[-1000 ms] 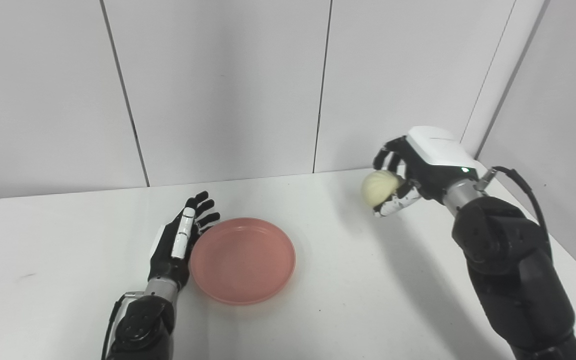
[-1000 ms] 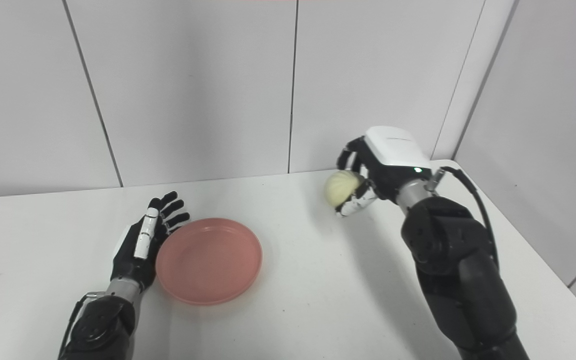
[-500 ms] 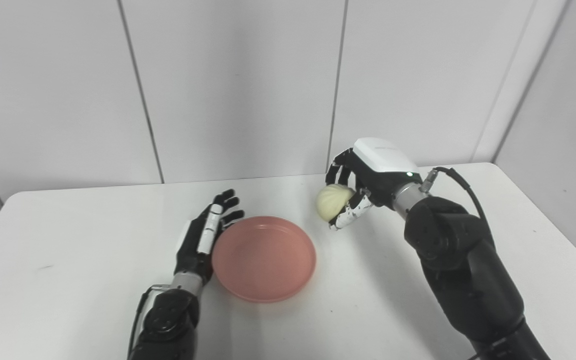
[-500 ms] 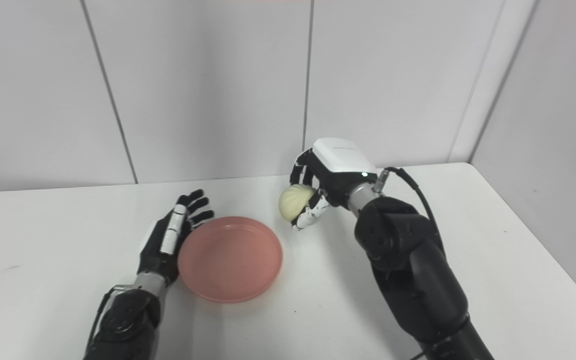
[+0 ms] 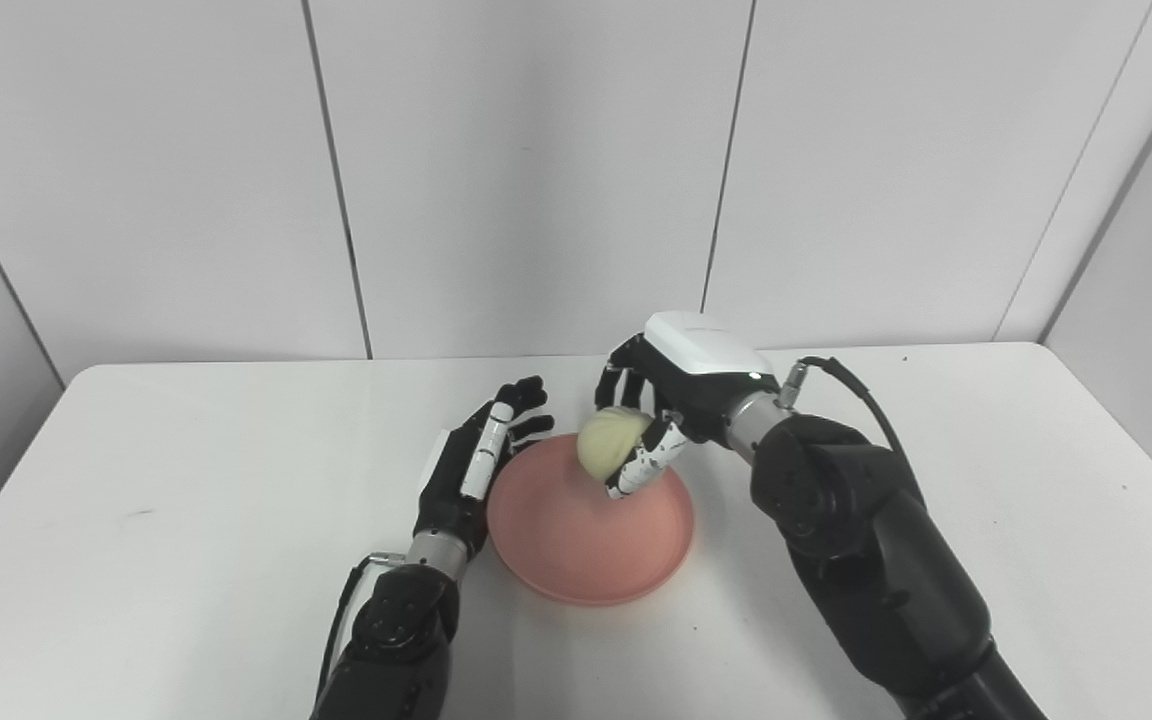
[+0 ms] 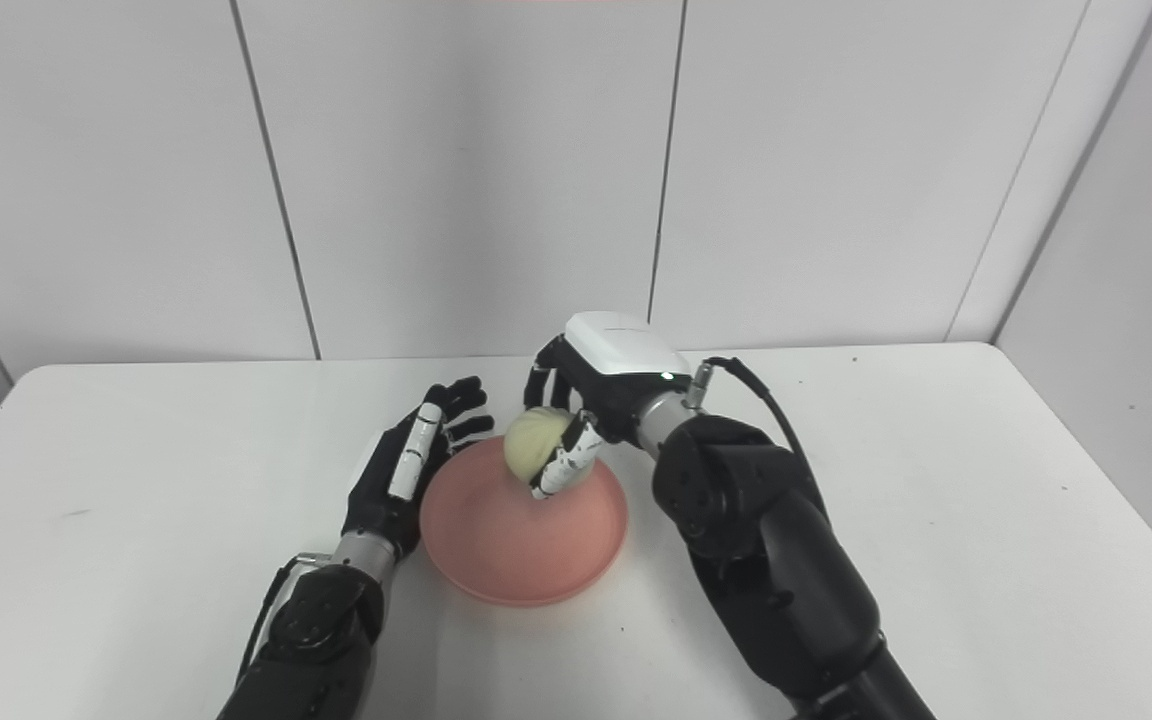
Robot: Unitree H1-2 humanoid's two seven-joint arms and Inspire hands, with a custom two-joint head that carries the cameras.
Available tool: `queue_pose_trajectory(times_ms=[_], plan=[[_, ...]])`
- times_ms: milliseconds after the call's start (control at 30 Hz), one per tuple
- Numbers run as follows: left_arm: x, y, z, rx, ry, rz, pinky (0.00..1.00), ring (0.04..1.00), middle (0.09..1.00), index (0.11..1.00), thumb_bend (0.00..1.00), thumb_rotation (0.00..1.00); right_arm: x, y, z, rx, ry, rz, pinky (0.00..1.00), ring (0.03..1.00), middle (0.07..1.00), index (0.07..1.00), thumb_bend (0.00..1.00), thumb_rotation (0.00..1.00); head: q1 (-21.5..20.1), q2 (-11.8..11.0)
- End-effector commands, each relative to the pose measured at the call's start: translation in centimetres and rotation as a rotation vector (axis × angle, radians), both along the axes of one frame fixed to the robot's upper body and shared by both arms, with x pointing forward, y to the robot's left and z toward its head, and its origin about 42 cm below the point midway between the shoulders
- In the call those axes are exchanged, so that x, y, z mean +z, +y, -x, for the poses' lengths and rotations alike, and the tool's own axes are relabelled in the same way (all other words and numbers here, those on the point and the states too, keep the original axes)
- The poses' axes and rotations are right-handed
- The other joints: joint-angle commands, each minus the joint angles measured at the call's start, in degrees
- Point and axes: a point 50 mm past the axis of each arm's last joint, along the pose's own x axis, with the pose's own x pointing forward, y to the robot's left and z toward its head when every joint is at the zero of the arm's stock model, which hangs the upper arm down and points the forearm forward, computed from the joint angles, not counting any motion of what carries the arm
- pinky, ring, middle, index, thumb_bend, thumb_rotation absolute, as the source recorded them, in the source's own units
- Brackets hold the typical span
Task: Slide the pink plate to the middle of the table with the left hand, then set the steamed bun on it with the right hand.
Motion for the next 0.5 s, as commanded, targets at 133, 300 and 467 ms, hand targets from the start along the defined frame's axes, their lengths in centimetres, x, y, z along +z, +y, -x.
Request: queue_pose_trajectory(times_ms=[133,300,467], plan=[[-1.2,-0.4,0.3,-0.004,0.063,-0.020,0.71,0.773,0.831,0.755,0.67,0.91,0.5,1.6,-1.3,0.044,-0.062,0.007,0.22,0.300,0.474,0.488,0.53,0.00,0.4,0.0],[-1.3,-0.5,0.3,-0.004,0.062,-0.019,0.71,0.772,0.829,0.743,0.67,0.90,-1.2,2.2,-1.8,0.067,-0.036,0.036,0.22,0.304,0.439,0.502,0.53,0.00,0.4,0.2],[-1.3,-0.4,0.3,-0.006,0.058,-0.023,0.71,0.780,0.837,0.749,0.66,0.91,-2.7,2.3,-2.1,0.073,-0.021,0.054,0.21,0.287,0.460,0.494,0.53,0.00,0.0,0.3]])
